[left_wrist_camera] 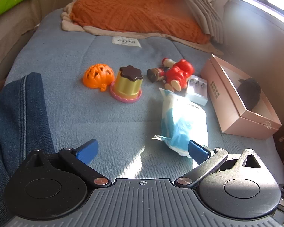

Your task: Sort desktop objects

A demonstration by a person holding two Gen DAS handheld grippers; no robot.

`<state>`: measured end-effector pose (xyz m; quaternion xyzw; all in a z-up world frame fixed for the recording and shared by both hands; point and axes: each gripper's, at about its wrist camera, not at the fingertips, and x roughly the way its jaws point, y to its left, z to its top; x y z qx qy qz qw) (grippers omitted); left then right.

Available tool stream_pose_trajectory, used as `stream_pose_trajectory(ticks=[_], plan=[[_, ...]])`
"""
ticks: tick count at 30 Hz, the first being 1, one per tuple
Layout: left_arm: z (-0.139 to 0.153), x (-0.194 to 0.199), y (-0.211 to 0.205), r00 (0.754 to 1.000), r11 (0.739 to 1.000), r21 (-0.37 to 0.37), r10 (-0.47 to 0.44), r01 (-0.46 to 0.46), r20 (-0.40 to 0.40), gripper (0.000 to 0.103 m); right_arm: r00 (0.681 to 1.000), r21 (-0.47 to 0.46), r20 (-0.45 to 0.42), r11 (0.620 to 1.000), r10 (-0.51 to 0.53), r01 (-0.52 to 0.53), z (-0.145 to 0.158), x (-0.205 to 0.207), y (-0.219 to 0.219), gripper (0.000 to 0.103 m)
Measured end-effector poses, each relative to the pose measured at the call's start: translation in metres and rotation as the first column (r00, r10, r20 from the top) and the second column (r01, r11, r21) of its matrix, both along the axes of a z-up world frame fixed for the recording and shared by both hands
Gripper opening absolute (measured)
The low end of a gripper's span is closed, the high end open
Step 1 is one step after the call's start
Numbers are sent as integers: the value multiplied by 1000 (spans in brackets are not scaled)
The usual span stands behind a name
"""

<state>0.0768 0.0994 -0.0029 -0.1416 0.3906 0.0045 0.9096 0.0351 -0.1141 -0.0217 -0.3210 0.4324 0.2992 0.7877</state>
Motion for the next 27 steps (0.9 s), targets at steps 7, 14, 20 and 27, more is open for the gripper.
stream_pose_trajectory(ticks=[7,14,20,27], plan=[[15,-11,-45,926,927,-14,-374,376,57,101,992,41,-50,992,-119,121,14,-1,-38,36],[-4,-12,-104,719,711,131,-694,691,-33,73,987,70,-54,985,-154,158,6,12,-51,18],[-16,4,-109,618,594,194,-781,780,-94,85,980,106,-119,979,-162,174,6,26,-54,18],[-30,6,-122,502,470,206,-853,858,-144,91,973,149,-158,970,-171,194,7,41,-50,17]])
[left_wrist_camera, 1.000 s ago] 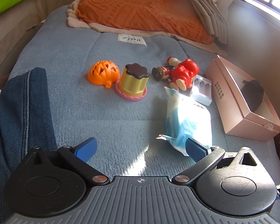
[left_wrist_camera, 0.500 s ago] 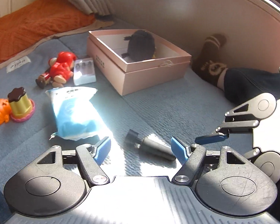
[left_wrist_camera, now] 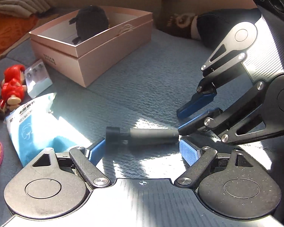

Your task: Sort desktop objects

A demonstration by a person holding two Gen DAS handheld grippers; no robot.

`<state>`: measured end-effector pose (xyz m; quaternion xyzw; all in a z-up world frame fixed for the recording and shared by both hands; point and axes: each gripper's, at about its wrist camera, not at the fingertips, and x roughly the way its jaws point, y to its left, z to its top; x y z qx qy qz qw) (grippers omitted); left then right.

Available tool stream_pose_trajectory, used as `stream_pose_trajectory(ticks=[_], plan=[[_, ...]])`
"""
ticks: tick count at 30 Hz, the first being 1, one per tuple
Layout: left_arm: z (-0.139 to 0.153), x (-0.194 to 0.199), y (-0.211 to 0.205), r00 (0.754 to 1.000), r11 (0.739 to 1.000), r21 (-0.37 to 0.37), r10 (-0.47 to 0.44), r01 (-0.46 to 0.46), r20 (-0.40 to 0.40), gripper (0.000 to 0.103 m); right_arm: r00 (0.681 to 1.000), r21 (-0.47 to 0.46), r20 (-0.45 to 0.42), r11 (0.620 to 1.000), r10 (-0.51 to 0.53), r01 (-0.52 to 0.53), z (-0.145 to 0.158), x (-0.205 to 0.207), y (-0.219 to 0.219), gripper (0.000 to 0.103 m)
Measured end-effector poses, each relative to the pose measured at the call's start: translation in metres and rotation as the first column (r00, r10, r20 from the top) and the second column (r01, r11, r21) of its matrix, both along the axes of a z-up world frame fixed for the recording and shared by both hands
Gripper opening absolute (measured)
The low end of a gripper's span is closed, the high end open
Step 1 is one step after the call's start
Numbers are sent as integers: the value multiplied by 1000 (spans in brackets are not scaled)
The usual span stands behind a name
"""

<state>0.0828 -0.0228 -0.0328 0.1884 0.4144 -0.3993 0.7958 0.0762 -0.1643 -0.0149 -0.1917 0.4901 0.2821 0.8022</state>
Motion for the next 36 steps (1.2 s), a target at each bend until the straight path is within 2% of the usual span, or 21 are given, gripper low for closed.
stream_pose_trajectory(ticks=[2,5,7,10,12,14,15,17,19,20,22,28,32,34,36], plan=[[-1,-6,-2,1000,1000,5,-16,16,13,94,1000,-8,5,1000,-22,22,-1,5,0,10],[0,-9,-1,1000,1000,1,-14,14,12,95,999,1,-8,999,-42,42,-3,10,-4,8],[0,-9,0,1000,1000,7,-8,8,9,95,999,-6,22,1000,-31,31,2,7,-4,8],[11,-13,7,997,998,25,63,-64,34,96,993,-19,119,1000,7,-4,15,-2,-1,14],[18,-12,15,987,986,42,159,-160,30,97,993,7,118,1000,26,-27,19,-2,2,22],[22,-10,24,965,962,71,263,-263,9,98,993,23,108,998,48,-51,17,2,13,25],[23,-8,30,947,942,100,322,-320,-3,99,993,30,102,997,65,-69,15,4,19,25],[23,-7,40,915,906,145,403,-398,-6,99,993,31,78,996,83,-86,6,10,28,32],[23,-7,48,891,877,174,454,-448,5,99,994,13,59,996,87,-88,-6,15,37,32],[24,-7,51,880,864,182,476,-470,12,99,994,3,66,996,86,-87,-8,15,40,31],[26,-7,53,867,849,186,498,-494,27,99,994,-2,77,997,83,-83,-4,11,44,20],[37,1,50,828,820,119,559,-560,44,100,987,19,137,996,80,-84,35,-17,26,18],[43,18,48,753,754,17,654,-657,74,100,992,53,125,998,29,-36,55,-33,5,18],[43,30,45,717,720,-7,692,-694,90,100,993,67,119,998,11,-19,61,-42,-5,18],[39,41,39,701,705,-4,706,-709,102,100,994,81,109,997,-5,-4,65,-48,-12,18]])
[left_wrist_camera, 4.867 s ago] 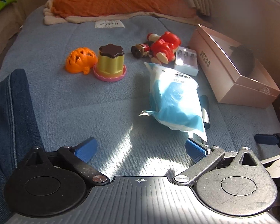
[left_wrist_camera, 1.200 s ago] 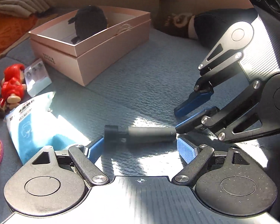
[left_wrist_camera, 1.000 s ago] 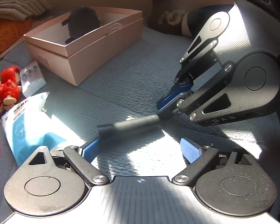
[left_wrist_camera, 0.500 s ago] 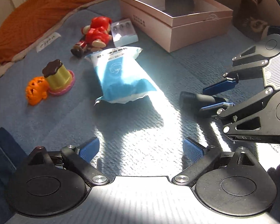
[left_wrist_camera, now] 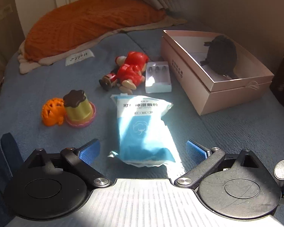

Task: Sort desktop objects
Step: 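Drop the blue wipes packet into the pink box with the left tool while the right tool holds the cylinder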

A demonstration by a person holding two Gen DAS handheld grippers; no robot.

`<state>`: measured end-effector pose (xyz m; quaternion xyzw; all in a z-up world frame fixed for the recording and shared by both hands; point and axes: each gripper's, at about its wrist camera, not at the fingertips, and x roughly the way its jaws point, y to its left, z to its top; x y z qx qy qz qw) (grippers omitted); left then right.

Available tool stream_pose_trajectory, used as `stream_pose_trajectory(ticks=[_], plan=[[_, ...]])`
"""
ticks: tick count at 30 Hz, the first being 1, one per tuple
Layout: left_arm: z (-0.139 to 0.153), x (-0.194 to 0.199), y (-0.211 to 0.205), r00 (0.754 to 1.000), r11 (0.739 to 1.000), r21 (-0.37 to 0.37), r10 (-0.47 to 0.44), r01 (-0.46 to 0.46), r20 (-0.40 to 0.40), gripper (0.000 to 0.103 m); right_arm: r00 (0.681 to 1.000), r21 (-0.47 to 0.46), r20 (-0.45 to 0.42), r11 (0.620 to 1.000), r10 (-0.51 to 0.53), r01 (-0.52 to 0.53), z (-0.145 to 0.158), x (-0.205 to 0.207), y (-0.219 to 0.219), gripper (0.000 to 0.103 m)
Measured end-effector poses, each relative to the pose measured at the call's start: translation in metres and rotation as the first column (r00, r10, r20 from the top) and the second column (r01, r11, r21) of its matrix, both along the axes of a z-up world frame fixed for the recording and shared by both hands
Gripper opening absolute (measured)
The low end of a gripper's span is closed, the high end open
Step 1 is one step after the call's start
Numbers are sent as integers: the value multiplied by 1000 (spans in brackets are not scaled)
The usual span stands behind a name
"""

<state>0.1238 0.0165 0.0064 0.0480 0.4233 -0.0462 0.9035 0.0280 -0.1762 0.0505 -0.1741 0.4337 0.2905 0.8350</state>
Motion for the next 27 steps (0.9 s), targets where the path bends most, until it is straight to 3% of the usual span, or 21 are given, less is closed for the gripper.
stream_pose_trajectory(ticks=[4,5,6,8,11,13,16,19,22,23,24,27], plan=[[-12,18,-14,1000,994,105,16,-16,6,98,1000,22,-2,1000,-10,10,7,-7,-9,18],[-13,21,-16,1000,993,117,12,-13,5,89,1000,31,-5,999,-14,14,10,-8,-11,18],[-15,21,-17,1000,992,129,9,-9,0,73,1000,40,-7,999,-17,18,12,-8,-14,18],[-15,18,-16,1000,991,133,-6,7,-14,62,1000,60,-4,998,-25,25,19,-8,-20,18],[-3,-3,-18,999,988,149,-52,50,10,57,999,90,22,995,-40,38,32,-7,-31,18],[16,-19,-20,997,991,119,-74,69,39,56,998,112,38,992,-58,53,40,-5,-41,18],[62,-29,-29,989,996,4,-83,84,126,56,995,136,54,988,-79,71,45,-4,-49,18],[100,-17,-47,975,992,-75,-82,99,205,56,994,152,59,985,-88,78,43,-4,-52,18],[117,11,-74,966,987,-124,-65,99,251,59,994,146,54,986,-90,81,39,-3,-54,18],[118,21,-83,960,987,-126,-62,99,274,65,994,139,54,987,-93,85,37,-3,-55,18],[117,30,-90,957,988,-120,-65,102,283,80,994,134,56,987,-97,88,36,-4,-56,18],[112,44,-98,959,991,-97,-66,96,277,86,992,135,58,985,-112,103,36,-4,-61,18]])
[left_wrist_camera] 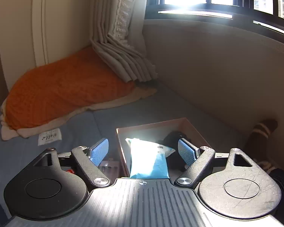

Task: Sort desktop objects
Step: 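Drop the blue wipes packet into the pink box with the left tool while the right tool holds the cylinder, then lower the black cylinder into the pink box and open the right tool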

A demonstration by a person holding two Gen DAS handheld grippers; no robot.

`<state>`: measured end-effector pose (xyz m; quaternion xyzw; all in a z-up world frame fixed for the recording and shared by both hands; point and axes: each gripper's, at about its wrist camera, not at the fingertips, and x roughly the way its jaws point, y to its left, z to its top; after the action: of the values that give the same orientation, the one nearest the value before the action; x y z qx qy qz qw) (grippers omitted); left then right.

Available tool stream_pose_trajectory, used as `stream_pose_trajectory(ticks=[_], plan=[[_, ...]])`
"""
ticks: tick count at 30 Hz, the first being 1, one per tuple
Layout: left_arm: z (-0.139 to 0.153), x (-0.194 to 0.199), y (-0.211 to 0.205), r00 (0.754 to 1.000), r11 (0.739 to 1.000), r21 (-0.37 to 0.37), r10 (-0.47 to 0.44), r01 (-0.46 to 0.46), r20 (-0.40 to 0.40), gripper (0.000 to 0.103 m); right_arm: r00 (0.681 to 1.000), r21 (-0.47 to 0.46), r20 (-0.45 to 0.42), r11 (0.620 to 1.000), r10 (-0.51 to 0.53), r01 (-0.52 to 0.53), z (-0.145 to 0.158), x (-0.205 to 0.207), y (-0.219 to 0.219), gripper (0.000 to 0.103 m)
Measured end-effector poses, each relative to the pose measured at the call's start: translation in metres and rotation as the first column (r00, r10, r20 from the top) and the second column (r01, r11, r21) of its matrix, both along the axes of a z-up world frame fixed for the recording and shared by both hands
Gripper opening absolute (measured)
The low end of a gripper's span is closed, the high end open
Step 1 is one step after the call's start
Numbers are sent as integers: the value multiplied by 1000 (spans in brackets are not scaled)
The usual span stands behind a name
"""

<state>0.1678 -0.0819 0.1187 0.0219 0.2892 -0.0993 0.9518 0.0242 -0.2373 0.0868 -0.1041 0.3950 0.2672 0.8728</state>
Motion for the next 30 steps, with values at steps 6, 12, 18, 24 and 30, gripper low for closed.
stream_pose_trajectory(ticks=[6,12,18,24,30], plan=[[-31,-39,40,998,1000,20,0,2,-70,95,999,56,-44,998,-32,35,8,21,-8,18],[-78,-83,99,974,1000,26,9,-3,-225,96,994,93,-6,990,-108,108,47,80,-19,18],[-93,-100,144,967,997,-17,72,-79,-245,97,982,3,35,983,-184,184,65,163,-10,19],[-107,-88,165,952,983,-88,131,-161,-278,99,973,-75,58,971,-222,226,49,196,13,25],[-120,-79,167,955,970,-154,144,-189,-259,99,970,-82,-20,968,-241,239,7,200,47,25]])
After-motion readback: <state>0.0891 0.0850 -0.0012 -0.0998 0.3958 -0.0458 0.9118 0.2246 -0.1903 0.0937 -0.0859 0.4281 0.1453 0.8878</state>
